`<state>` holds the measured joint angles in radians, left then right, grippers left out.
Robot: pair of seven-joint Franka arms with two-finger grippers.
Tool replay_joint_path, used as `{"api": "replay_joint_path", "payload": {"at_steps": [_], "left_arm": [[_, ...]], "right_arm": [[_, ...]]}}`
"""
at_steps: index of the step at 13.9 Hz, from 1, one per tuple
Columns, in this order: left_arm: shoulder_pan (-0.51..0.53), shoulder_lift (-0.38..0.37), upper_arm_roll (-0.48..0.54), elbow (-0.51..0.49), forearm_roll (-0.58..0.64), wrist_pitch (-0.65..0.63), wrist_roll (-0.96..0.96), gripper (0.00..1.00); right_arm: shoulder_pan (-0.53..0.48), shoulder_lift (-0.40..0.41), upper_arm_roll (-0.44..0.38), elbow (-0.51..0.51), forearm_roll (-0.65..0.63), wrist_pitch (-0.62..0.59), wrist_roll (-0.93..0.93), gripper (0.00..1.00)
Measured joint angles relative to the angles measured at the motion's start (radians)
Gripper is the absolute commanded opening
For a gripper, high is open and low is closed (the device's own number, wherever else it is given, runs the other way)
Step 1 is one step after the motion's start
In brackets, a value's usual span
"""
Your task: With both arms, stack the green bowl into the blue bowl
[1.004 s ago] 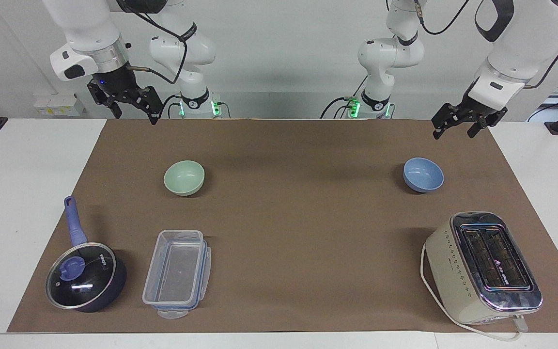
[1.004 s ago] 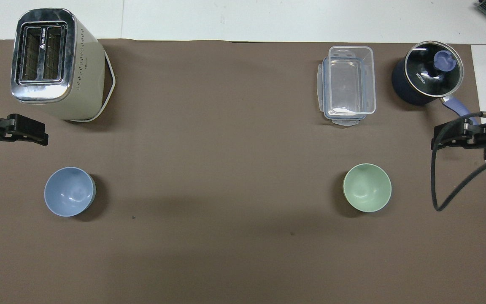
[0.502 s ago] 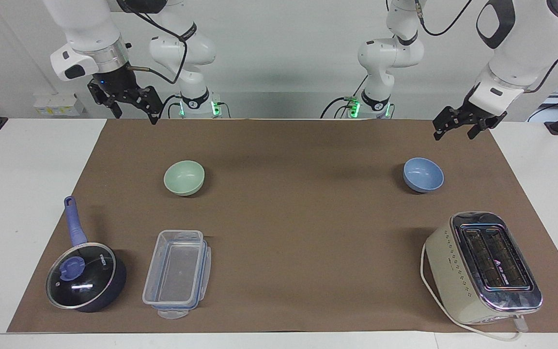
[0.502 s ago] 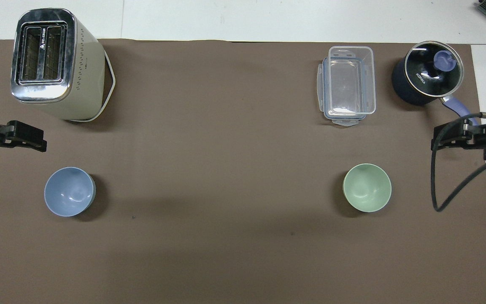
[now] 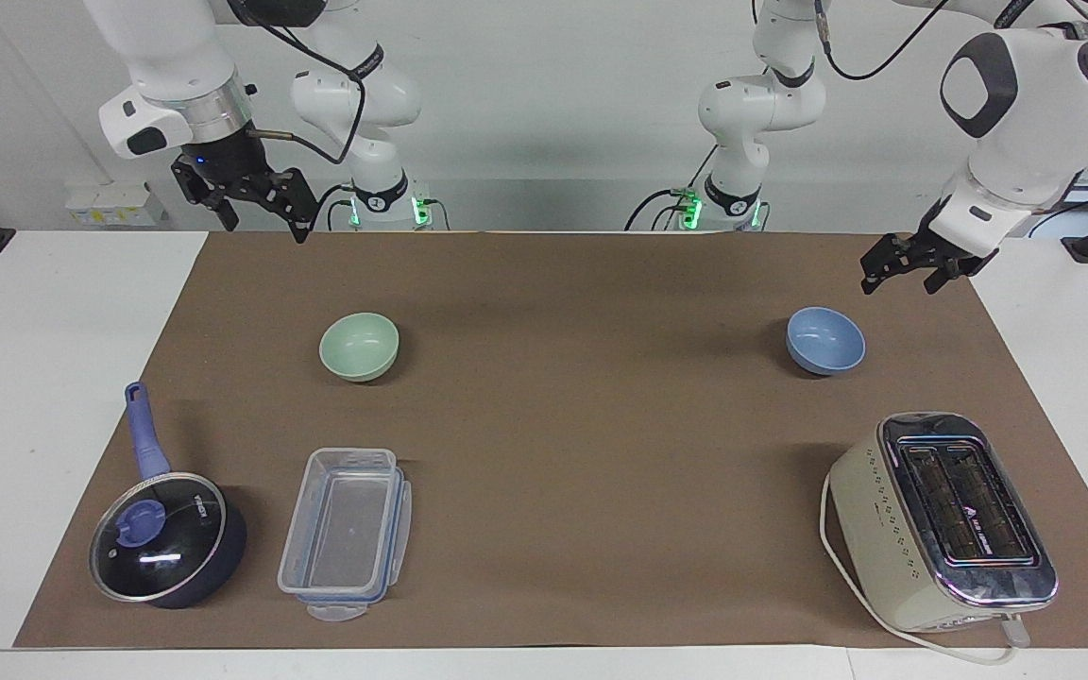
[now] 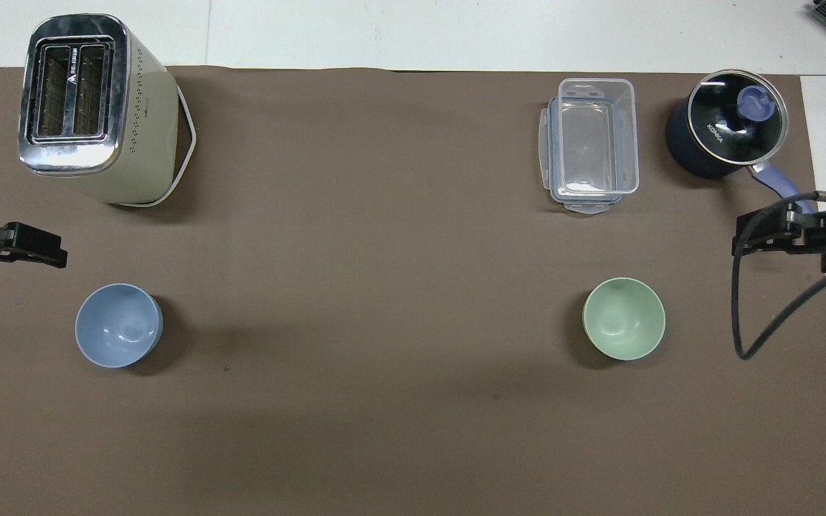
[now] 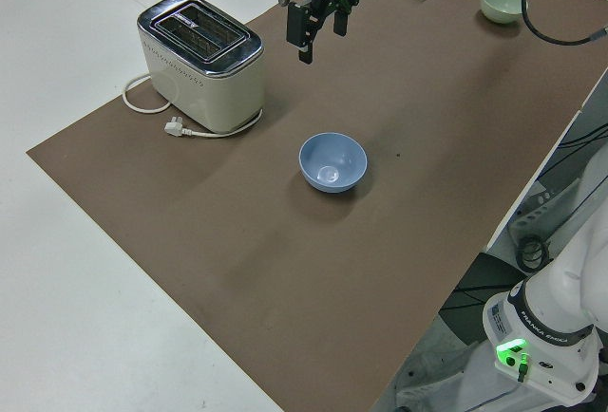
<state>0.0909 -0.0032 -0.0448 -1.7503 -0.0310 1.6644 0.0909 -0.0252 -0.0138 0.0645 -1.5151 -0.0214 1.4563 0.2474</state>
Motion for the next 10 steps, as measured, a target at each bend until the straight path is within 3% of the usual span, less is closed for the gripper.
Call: {"api": "replay_joint_path", "payload": {"at_steps": [10], "left_arm": [[0.072,-0.006,0.002,-0.251,0.000,0.230,0.099,1.00]], "right_arm": [[0.000,-0.001,0.000,-0.001,0.000,0.000,0.000,1.00]]}}
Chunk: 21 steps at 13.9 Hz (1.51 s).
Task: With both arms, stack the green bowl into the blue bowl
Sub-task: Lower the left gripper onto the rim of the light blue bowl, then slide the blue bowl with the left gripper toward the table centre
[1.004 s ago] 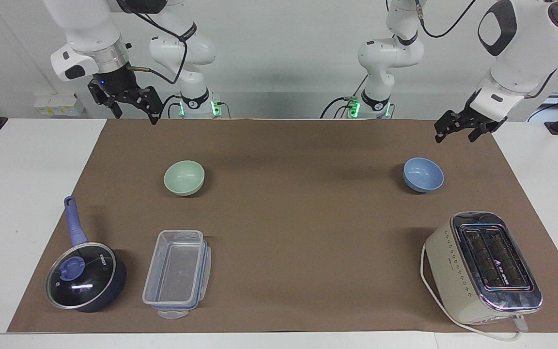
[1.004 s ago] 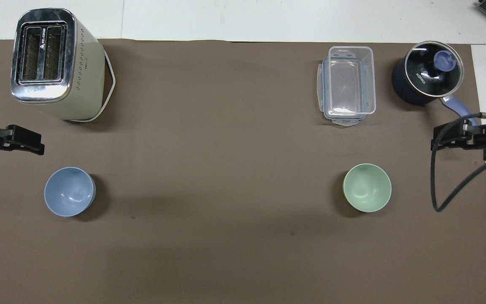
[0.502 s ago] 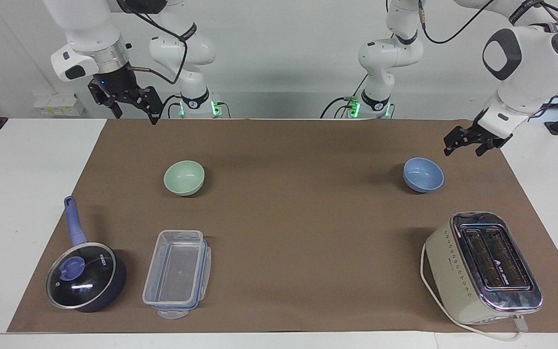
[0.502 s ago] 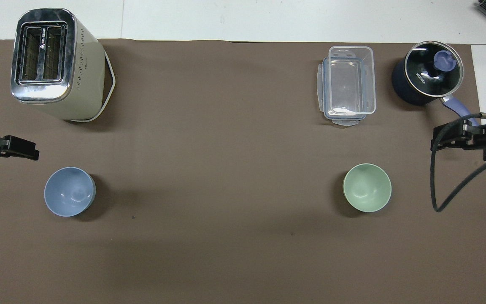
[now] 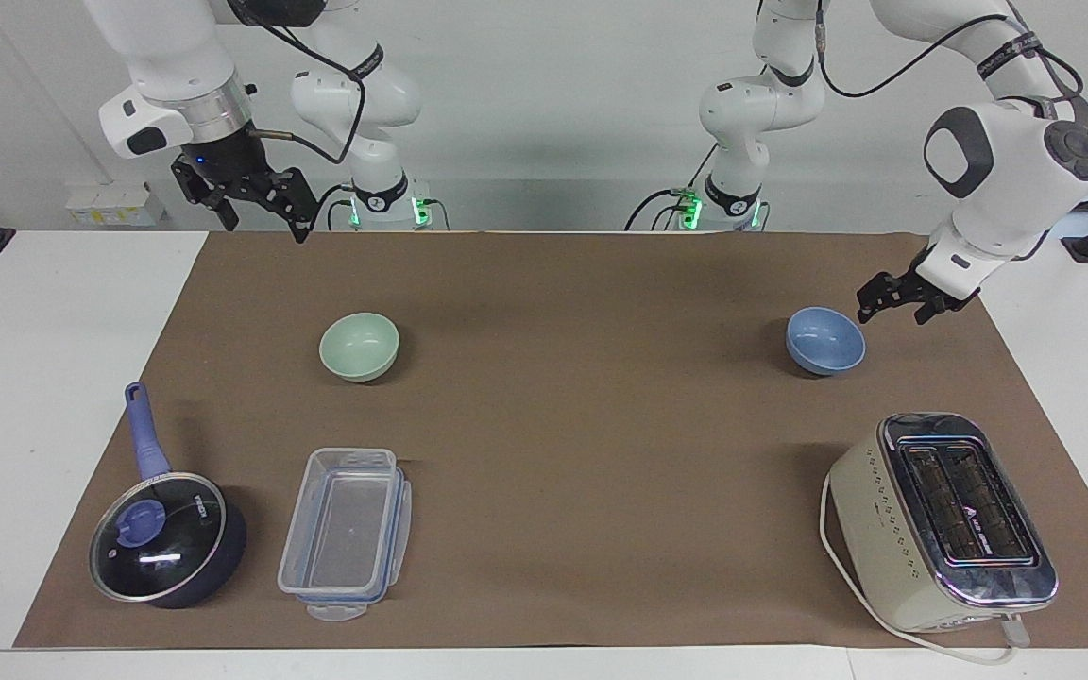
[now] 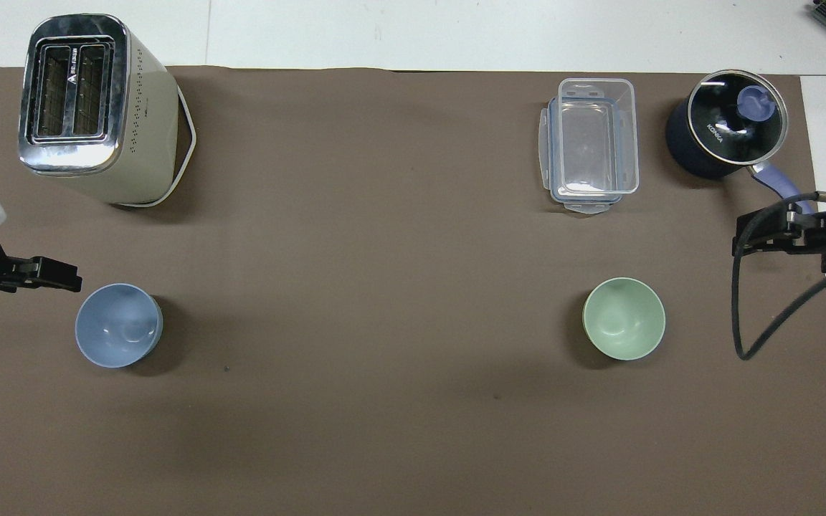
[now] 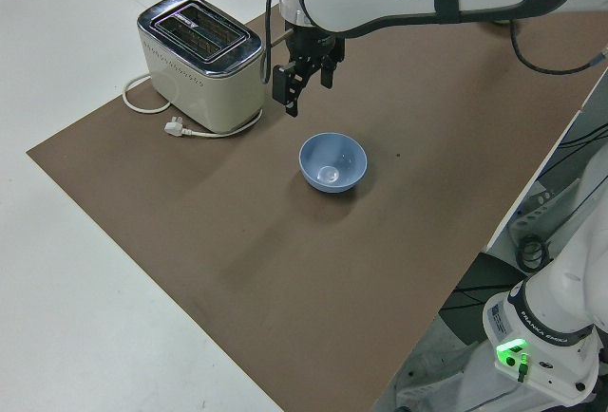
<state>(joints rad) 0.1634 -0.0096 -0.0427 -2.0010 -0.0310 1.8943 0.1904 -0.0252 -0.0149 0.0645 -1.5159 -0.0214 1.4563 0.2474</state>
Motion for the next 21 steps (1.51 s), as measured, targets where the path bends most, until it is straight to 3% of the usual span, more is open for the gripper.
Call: {"api": "replay_joint_path", "payload": {"at_steps": [6,7,9,13,21], "left_arm": [[0.051,0.014,0.001,-0.190,0.000,0.208,0.047,1.00],[0.055,0.017,0.001,-0.210,0.000,0.226,0.051,0.96],[0.056,0.018,0.000,-0.245,0.000,0.257,0.052,0.71],[0.056,0.026,0.000,-0.301,0.000,0.299,0.052,0.00],[0.056,0.018,-0.006,-0.298,-0.007,0.288,0.017,0.00]], "right_arm": [[0.000,0.000,0.000,0.000,0.000,0.000,0.000,1.00],[0.000,0.000,0.000,0.000,0.000,0.000,0.000,1.00],[0.000,0.000,0.000,0.000,0.000,0.000,0.000,1.00],[0.000,-0.001,0.000,0.000,0.000,0.000,0.000,1.00],[0.000,-0.001,0.000,-0.001,0.000,0.000,0.000,1.00]]}}
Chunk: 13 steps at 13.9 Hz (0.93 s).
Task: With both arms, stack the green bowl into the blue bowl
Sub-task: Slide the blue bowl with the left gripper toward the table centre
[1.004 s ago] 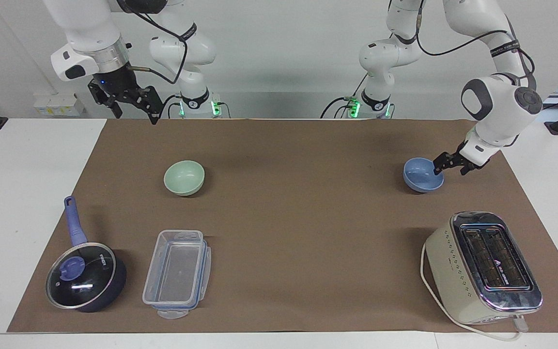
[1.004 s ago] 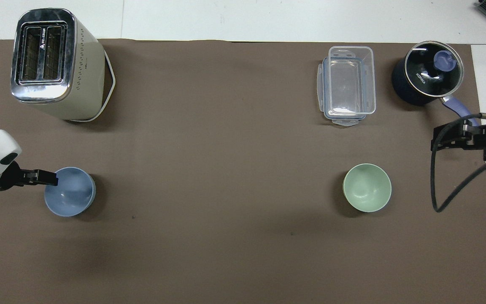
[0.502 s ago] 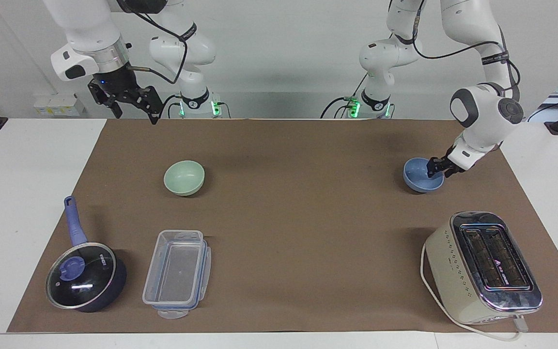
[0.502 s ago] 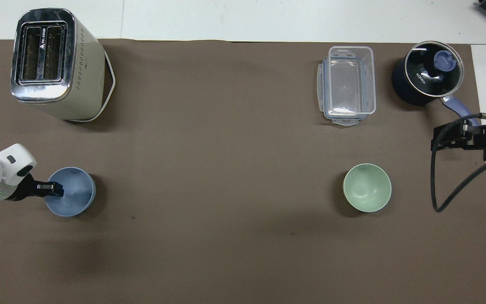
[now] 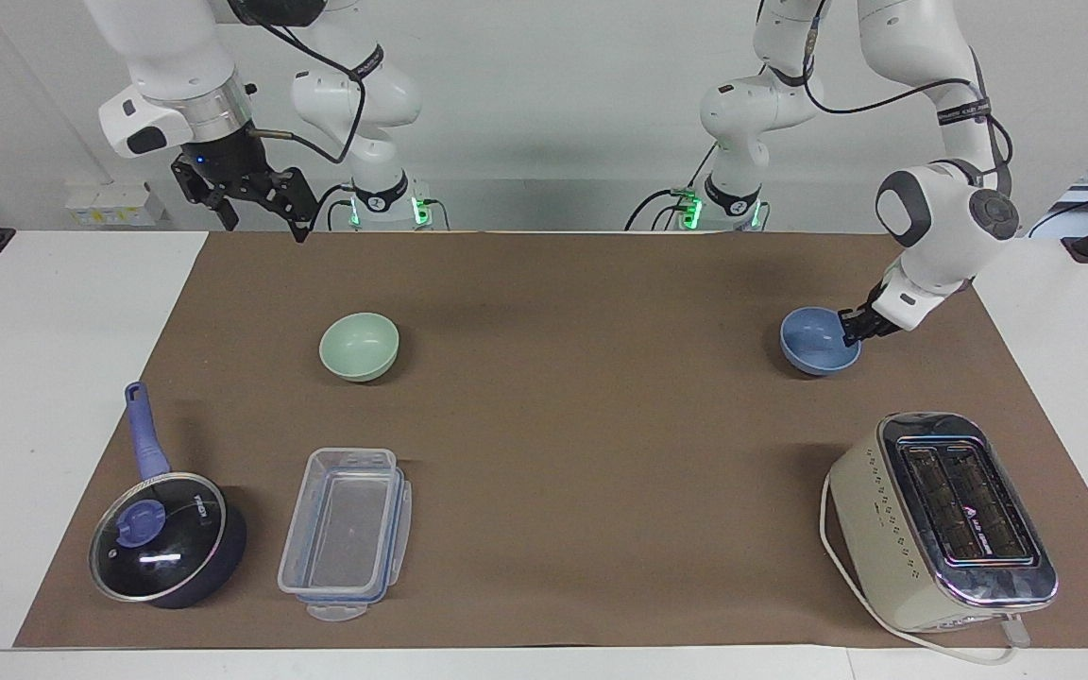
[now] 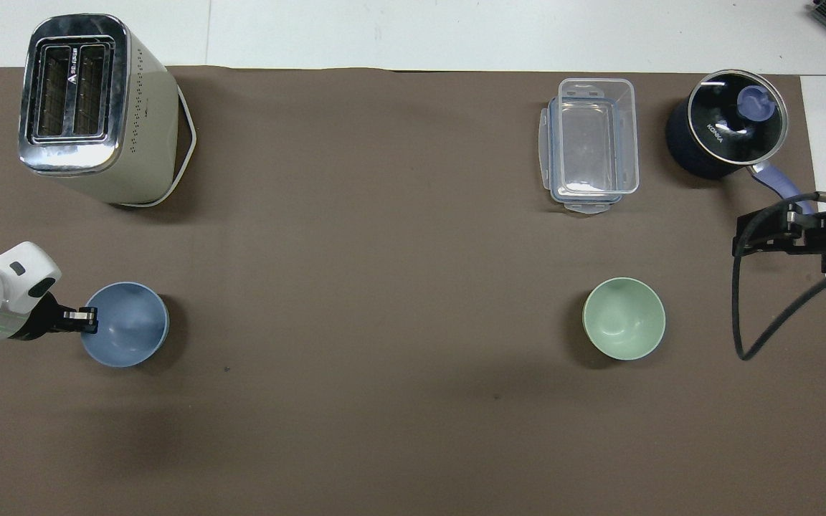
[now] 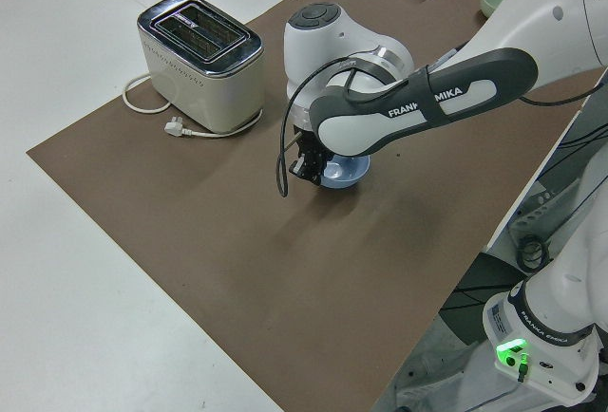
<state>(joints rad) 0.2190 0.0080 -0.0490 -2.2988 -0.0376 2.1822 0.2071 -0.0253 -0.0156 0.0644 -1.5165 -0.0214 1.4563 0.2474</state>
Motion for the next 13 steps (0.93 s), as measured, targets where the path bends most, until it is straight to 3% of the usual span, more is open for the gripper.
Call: {"api": "replay_joint_path", "payload": {"at_steps": [9,13], "left_arm": [[-0.007,0.055,-0.018,0.292,-0.046,-0.340,-0.018,0.00],[-0.124,0.035,-0.029,0.328,-0.065,-0.379,-0.164,0.00]], "right_arm": [[0.000,0.000,0.000,0.000,0.000,0.000,0.000,1.00],[0.000,0.000,0.000,0.000,0.000,0.000,0.000,1.00]]}}
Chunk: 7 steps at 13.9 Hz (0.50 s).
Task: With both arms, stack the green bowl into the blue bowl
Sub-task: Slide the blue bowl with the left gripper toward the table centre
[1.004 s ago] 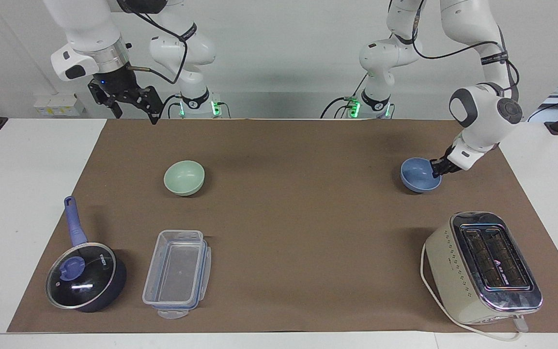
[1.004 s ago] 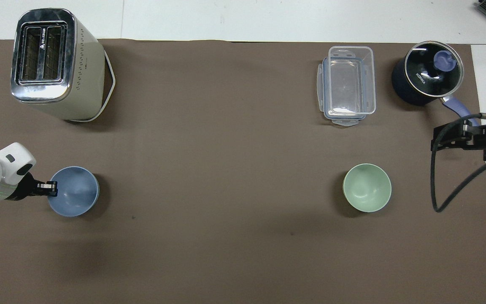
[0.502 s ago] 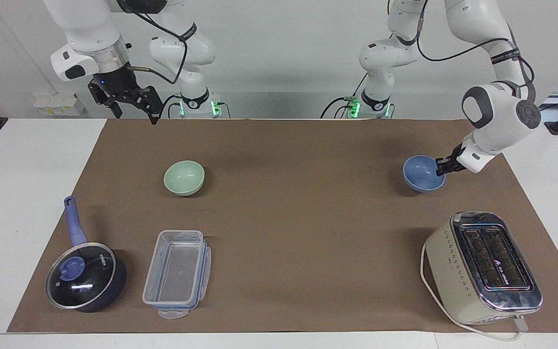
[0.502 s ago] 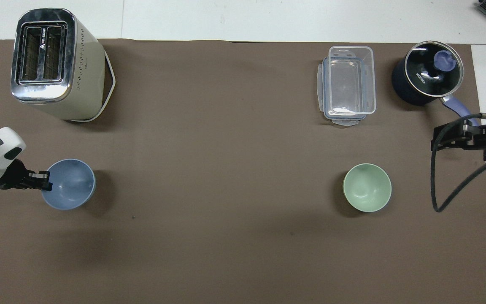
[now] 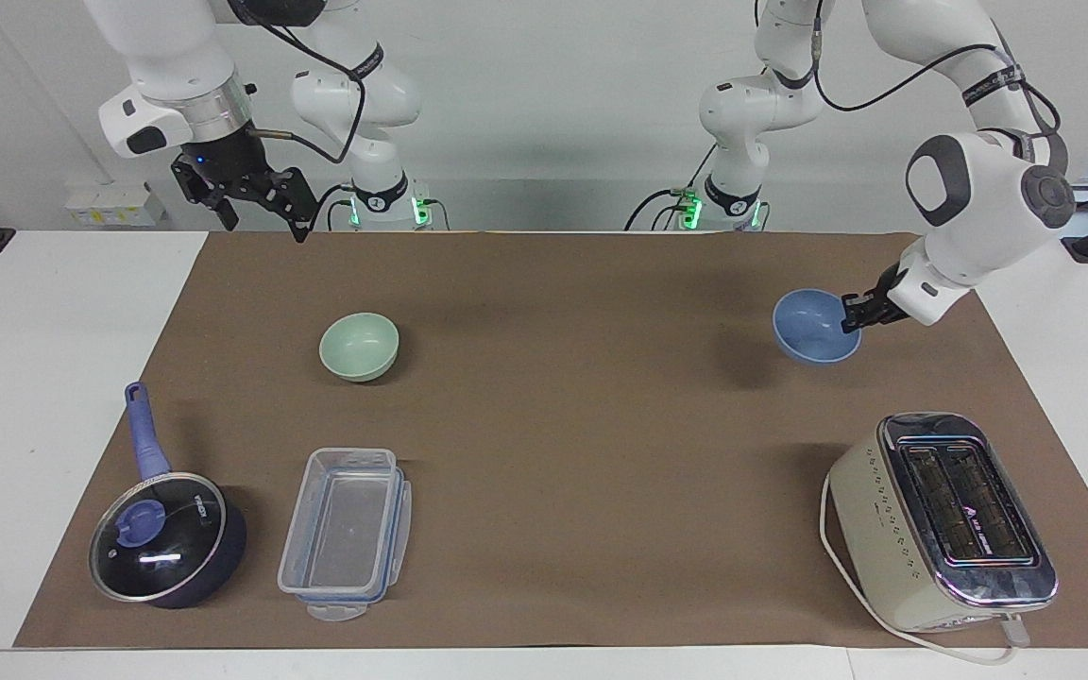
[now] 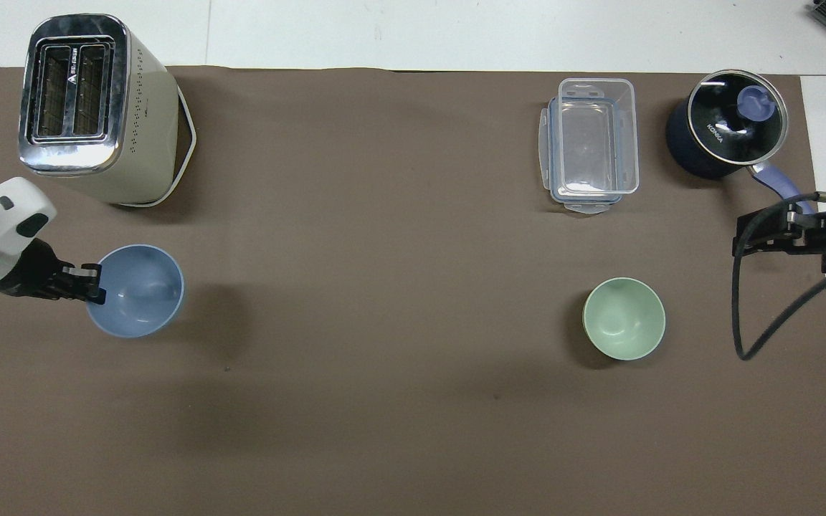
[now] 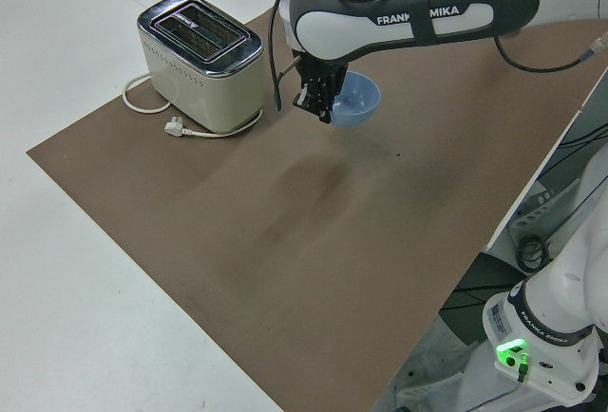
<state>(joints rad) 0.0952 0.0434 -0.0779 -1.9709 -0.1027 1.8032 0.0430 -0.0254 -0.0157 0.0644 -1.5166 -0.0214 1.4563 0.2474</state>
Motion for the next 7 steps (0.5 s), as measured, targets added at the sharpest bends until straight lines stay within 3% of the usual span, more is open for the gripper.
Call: {"api": "replay_joint_path", "payload": {"at_steps": [7], "left_arm": [[-0.258,-0.006,-0.006,-0.008,-0.063,0.017,-0.160,0.00]], "right_arm": [[-0.003,0.000,0.000,0.000,0.000,0.000,0.000,1.00]]}}
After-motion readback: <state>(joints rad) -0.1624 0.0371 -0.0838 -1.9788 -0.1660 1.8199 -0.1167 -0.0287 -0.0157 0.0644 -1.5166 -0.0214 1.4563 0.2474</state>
